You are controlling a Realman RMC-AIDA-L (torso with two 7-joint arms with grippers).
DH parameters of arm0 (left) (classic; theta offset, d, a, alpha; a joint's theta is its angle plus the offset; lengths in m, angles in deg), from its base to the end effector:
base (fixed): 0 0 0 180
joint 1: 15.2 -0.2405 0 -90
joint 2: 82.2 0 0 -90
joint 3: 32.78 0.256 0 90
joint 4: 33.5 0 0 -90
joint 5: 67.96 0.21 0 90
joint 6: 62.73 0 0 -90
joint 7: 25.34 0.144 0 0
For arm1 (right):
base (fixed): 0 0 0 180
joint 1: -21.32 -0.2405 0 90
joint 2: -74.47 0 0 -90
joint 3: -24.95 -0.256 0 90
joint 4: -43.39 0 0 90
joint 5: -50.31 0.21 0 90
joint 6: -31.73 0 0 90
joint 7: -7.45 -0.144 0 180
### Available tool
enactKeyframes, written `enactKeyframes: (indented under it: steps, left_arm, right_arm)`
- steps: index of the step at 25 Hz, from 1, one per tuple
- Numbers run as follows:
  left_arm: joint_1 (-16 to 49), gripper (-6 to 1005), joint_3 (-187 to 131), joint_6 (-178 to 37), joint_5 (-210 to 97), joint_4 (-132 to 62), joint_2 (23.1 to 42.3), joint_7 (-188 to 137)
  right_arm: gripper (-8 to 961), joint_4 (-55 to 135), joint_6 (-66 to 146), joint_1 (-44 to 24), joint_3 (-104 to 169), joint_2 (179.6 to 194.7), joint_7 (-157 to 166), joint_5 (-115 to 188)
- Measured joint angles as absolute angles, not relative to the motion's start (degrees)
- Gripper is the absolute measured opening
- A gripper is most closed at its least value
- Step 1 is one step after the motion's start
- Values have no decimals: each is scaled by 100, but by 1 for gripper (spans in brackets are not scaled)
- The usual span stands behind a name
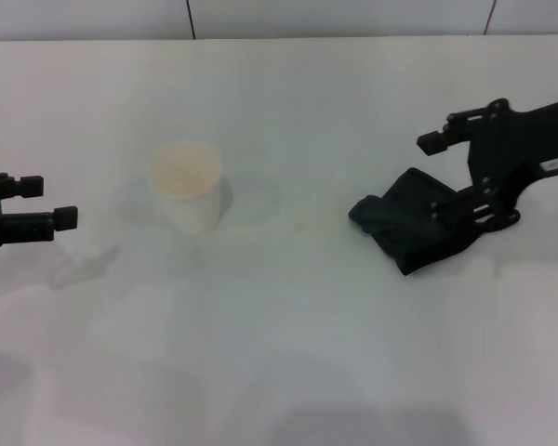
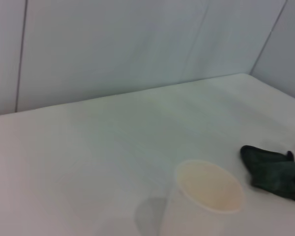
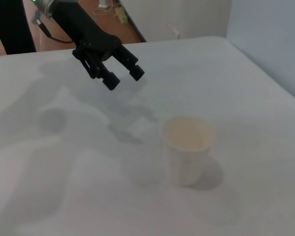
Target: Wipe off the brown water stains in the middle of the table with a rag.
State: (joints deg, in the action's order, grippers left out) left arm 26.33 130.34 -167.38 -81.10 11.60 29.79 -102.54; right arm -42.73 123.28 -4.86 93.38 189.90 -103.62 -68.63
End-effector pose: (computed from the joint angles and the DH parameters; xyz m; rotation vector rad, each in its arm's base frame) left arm -0.3245 0.3173 0.0954 -2.5598 -0.9055 -0.4550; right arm 0.1556 0.3363 0.0556 -2.8611 0.2068 0.1012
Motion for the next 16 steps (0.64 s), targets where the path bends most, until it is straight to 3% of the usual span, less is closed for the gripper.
enactKeyframes:
  steps: [16]
  left_arm:
    - [2654,892,13043,-17244,-7438,1106,2962,-10400]
  right_arm:
    - [844,-2830,11851,-875,9045,18968,-9712,-7549]
